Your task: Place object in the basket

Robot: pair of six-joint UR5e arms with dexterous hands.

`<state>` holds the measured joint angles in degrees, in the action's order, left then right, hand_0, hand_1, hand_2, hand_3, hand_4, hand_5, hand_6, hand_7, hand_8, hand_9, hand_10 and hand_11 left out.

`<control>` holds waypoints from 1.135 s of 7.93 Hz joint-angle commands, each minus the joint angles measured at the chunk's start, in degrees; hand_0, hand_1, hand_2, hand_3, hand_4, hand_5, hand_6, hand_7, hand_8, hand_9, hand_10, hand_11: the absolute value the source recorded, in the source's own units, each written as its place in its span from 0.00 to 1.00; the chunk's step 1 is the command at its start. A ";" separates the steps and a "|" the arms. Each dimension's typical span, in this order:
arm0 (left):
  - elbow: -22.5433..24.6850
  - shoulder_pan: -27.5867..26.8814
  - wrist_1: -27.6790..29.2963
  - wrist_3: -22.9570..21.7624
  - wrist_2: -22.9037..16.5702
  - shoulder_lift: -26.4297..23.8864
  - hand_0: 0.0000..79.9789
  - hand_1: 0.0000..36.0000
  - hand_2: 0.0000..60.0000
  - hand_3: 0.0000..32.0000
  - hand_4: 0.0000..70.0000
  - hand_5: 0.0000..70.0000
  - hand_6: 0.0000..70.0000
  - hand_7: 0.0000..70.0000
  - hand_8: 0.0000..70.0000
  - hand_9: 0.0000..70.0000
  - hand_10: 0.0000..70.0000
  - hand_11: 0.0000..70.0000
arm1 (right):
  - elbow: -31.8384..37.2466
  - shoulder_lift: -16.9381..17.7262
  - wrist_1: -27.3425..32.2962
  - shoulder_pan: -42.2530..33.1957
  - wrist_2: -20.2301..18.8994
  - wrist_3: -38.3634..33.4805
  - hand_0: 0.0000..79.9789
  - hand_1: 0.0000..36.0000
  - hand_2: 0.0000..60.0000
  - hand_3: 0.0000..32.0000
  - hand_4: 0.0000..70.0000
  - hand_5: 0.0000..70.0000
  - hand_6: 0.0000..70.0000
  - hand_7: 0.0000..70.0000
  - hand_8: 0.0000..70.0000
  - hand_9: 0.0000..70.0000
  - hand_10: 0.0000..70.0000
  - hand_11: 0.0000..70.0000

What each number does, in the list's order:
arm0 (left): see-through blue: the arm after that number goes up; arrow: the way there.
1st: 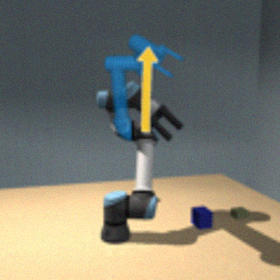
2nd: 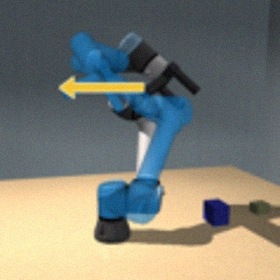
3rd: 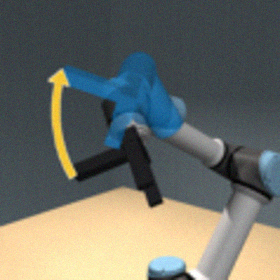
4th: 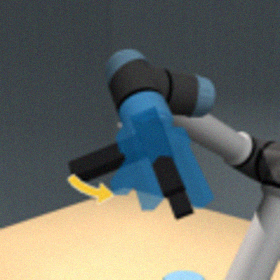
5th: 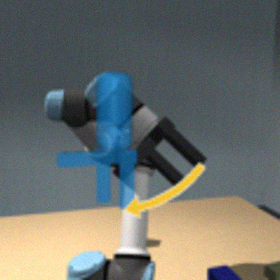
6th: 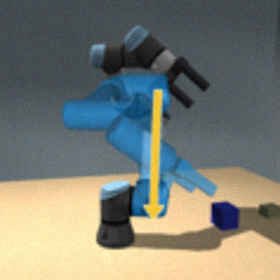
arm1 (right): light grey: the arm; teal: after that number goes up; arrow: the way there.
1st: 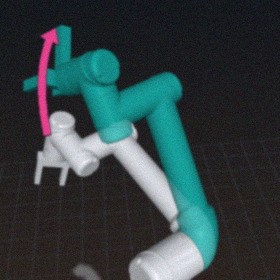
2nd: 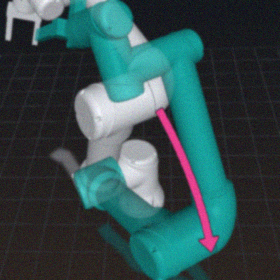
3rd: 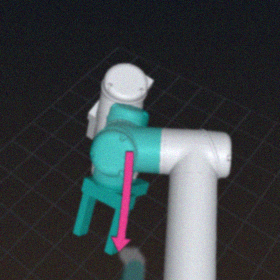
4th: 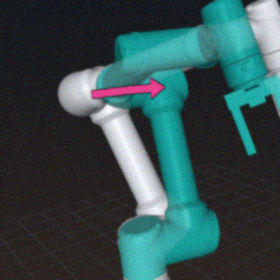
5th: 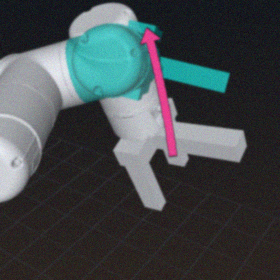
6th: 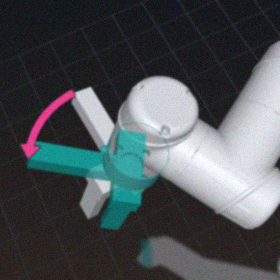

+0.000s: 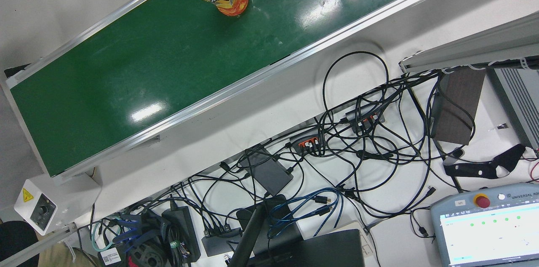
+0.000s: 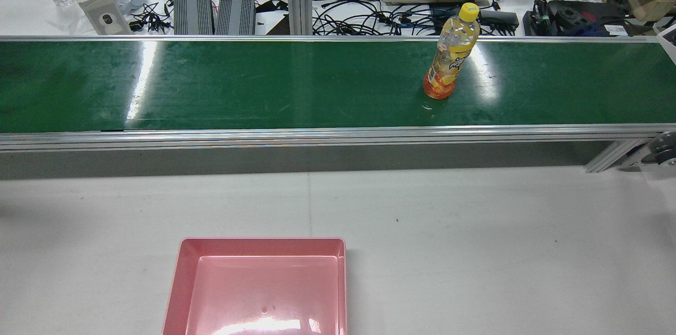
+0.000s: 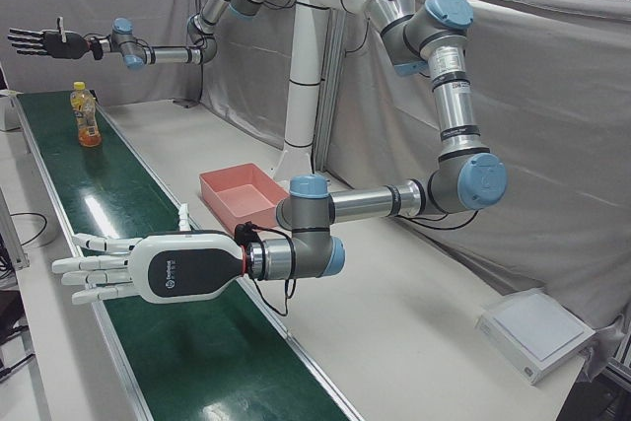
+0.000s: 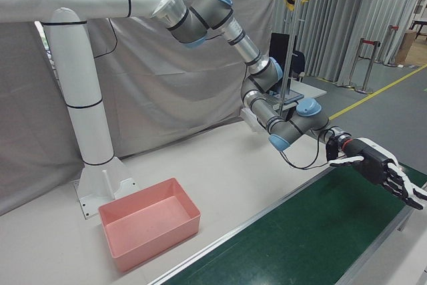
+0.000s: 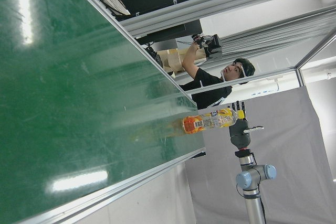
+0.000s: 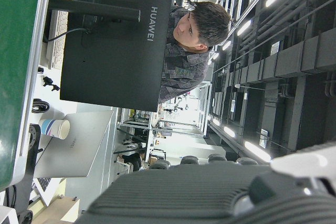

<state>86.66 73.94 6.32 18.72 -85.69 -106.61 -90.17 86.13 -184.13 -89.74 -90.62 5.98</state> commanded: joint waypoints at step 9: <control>0.00 -0.99 -5.36 0.79 0.00 -0.62 0.75 0.24 0.00 0.00 0.20 0.32 0.00 0.01 0.04 0.06 0.03 0.07 | 0.00 0.00 0.00 0.00 0.00 0.00 0.00 0.00 0.00 0.00 0.00 0.00 0.00 0.00 0.00 0.00 0.00 0.00</control>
<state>86.52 72.88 1.03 19.45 -85.70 -107.13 -90.18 86.13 -184.13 -89.74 -90.62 5.98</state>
